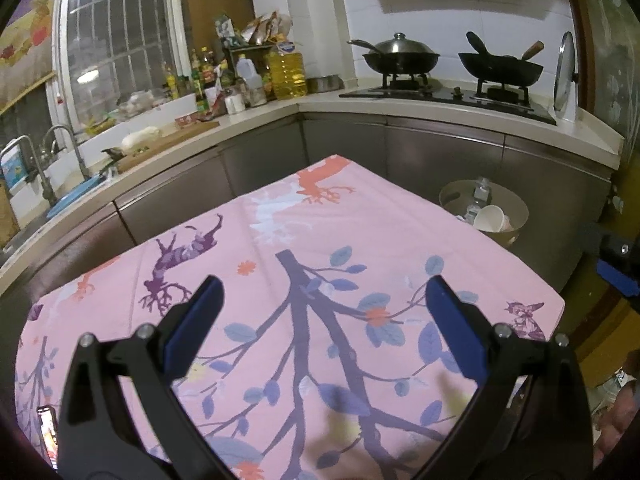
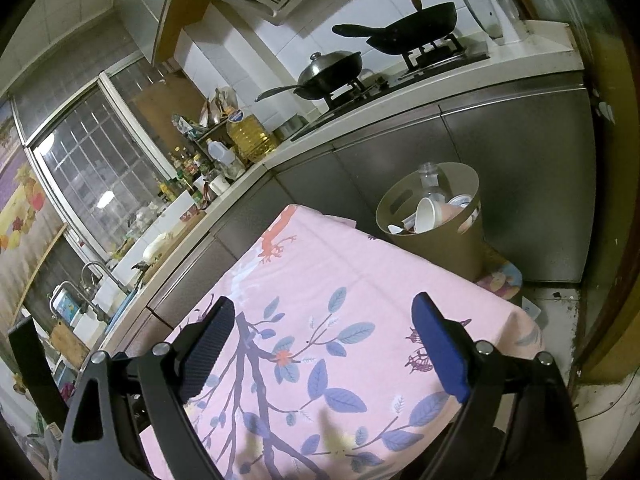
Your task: Collect trash
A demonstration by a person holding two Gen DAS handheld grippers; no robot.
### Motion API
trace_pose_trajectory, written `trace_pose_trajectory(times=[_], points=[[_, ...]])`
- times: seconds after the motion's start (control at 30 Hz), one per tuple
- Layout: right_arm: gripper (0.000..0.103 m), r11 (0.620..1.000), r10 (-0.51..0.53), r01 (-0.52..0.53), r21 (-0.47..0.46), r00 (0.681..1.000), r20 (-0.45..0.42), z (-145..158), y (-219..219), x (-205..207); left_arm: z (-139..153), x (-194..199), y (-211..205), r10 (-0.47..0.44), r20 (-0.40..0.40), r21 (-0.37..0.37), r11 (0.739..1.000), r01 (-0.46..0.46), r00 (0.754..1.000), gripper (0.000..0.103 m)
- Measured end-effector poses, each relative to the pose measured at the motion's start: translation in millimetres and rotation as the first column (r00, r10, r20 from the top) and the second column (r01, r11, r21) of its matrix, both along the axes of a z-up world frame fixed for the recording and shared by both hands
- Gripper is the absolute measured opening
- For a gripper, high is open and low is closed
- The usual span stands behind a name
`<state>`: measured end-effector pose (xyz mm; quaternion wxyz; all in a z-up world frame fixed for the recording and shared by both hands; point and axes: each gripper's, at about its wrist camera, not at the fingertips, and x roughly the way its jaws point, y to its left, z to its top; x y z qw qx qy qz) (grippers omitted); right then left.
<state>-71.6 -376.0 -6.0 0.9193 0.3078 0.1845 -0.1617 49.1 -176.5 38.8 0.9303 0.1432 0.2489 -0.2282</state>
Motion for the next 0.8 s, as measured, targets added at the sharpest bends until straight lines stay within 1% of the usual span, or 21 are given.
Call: trace_pose_trajectory(times=[0.37,0.8], points=[[0.087,1.0,-0.014,0.013,0.014,1.0,0.015,3,-1,-5,2,-2,-3,0.008,0.023,0.021,1.0,-0.008,1.0,0.097],[0.087,0.999,-0.026,0.026,0.022,0.999,0.022,3,-3,-11,-1,0,-1,0.016,0.022,0.033,0.999,-0.017,1.0,0.097]])
